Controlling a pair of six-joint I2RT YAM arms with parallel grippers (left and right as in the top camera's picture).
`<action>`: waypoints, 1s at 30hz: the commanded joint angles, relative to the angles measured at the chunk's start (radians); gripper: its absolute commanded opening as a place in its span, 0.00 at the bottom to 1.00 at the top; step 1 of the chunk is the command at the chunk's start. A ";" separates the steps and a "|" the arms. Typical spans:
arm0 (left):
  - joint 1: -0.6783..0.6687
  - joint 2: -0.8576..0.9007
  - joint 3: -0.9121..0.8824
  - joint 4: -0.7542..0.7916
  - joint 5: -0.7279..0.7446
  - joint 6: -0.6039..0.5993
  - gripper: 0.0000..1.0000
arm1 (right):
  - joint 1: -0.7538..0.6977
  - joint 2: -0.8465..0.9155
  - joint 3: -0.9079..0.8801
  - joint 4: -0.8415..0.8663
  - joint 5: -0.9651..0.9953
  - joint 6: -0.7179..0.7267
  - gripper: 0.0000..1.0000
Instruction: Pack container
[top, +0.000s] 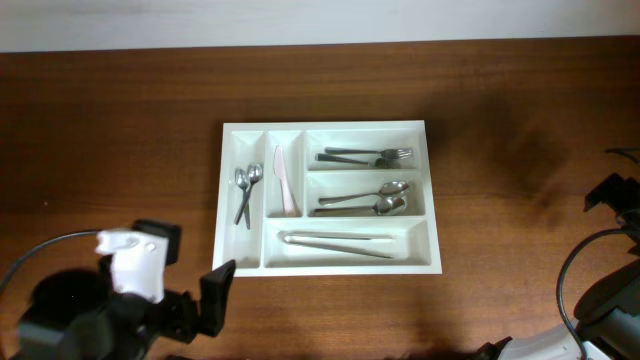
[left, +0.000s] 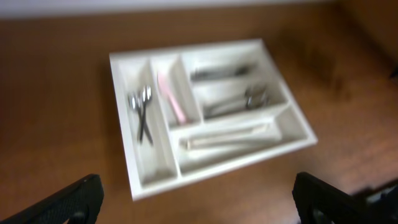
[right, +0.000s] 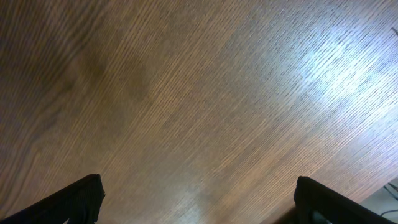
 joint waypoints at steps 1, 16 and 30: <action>-0.004 0.002 -0.048 -0.028 0.000 -0.038 0.99 | 0.003 0.005 -0.005 0.000 -0.002 0.001 0.99; -0.004 0.002 -0.072 -0.078 -0.007 0.014 0.99 | 0.003 0.005 -0.005 0.000 -0.002 0.001 0.99; 0.015 -0.074 -0.387 0.351 -0.008 0.259 0.99 | 0.003 0.005 -0.005 0.000 -0.002 0.001 0.99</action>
